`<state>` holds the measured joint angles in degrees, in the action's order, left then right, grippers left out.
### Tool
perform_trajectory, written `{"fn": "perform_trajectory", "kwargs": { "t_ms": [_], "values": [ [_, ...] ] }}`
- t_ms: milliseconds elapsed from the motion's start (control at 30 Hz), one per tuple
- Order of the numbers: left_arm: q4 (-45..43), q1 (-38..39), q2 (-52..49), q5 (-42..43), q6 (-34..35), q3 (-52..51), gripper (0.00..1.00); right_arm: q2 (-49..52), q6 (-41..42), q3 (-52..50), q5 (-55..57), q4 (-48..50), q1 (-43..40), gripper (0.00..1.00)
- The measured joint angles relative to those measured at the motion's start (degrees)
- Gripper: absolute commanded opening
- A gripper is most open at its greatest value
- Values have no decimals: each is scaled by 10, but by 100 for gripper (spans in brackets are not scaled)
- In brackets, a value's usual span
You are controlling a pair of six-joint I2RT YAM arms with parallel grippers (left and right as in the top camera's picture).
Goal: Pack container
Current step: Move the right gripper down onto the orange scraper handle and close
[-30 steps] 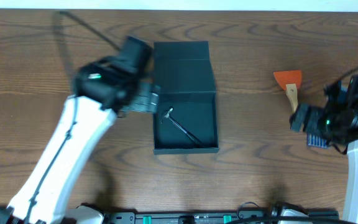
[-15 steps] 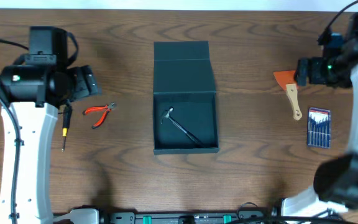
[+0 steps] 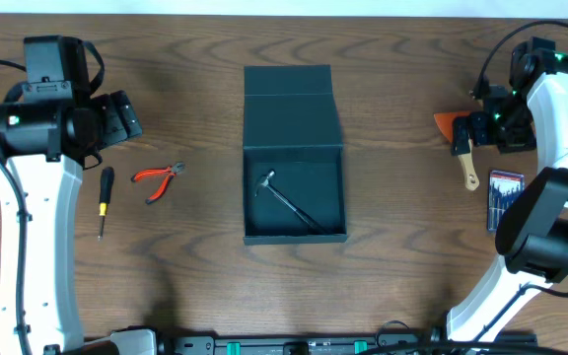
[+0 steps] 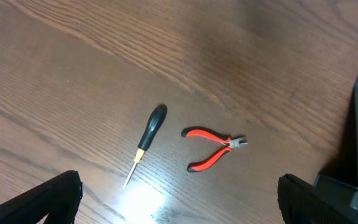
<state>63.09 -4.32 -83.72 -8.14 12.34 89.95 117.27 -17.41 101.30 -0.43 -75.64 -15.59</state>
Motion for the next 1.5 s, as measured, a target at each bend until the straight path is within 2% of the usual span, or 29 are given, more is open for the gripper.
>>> {"fn": "perform_trajectory", "kwargs": {
  "t_ms": [333,600,767,1300,1500],
  "values": [
    [-14,0,-14,0,-4,-4,98,59,-29,0,5,5,-11,98],
    [-19,0,-14,0,-4,-4,98,115,-33,0,8,28,-12,91],
    [-19,0,-14,0,-6,-4,99,130,-34,0,18,44,-12,86],
    [-19,0,-14,0,-6,-4,98,141,-25,0,52,71,-12,85],
    [-19,0,-14,0,-6,-4,98,142,-23,0,47,71,-9,70]
  ]
}}
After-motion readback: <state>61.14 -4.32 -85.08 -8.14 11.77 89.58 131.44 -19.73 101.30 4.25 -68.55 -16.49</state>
